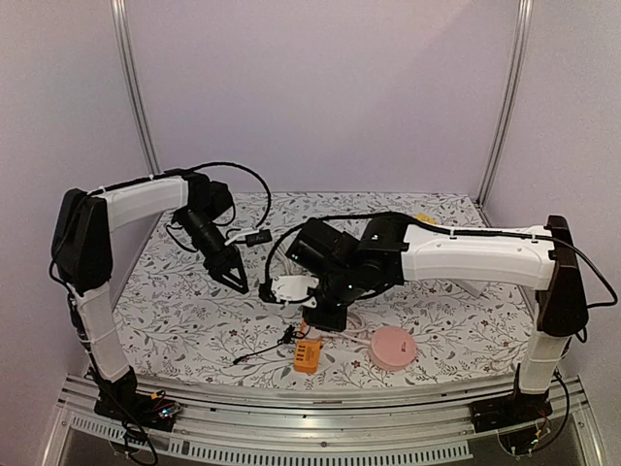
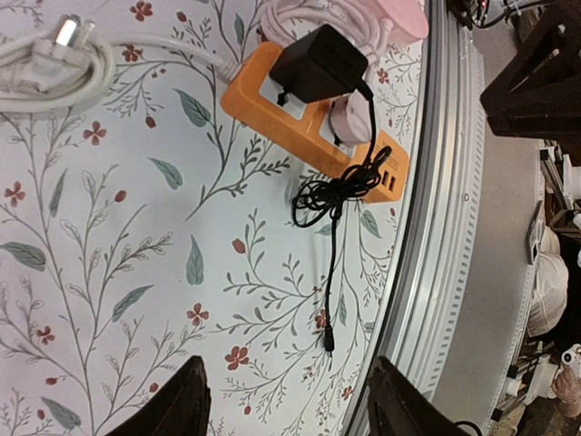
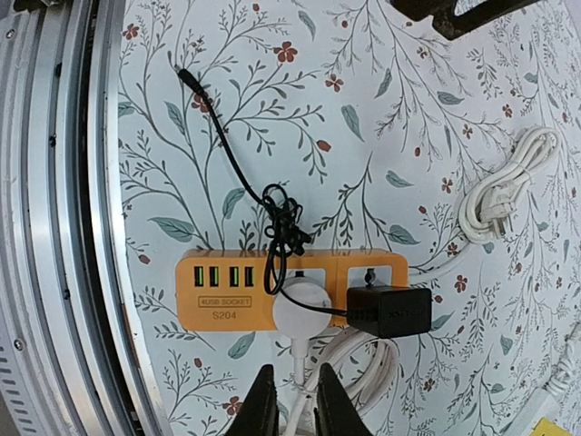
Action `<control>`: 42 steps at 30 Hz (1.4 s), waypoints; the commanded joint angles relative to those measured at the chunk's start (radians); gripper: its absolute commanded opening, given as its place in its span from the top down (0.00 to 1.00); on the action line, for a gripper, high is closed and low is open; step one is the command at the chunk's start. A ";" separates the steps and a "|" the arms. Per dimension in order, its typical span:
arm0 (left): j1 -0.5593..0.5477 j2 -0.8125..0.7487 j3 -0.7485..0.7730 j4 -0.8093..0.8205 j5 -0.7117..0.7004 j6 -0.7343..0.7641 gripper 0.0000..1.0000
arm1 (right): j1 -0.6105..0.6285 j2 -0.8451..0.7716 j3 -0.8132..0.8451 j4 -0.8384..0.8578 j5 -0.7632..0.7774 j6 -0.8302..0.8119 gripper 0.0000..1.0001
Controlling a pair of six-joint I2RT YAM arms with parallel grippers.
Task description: Insert the plug
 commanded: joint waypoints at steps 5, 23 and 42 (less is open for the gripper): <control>0.108 -0.048 -0.006 0.054 -0.006 -0.034 0.41 | -0.063 0.116 -0.048 0.107 -0.067 0.013 0.89; 0.146 -0.007 0.009 0.055 0.020 -0.052 0.40 | -0.090 0.003 0.023 0.105 -0.114 0.053 0.88; 0.152 -0.020 -0.024 0.073 0.013 -0.063 0.40 | -0.212 0.140 -0.019 0.192 -0.063 0.241 0.67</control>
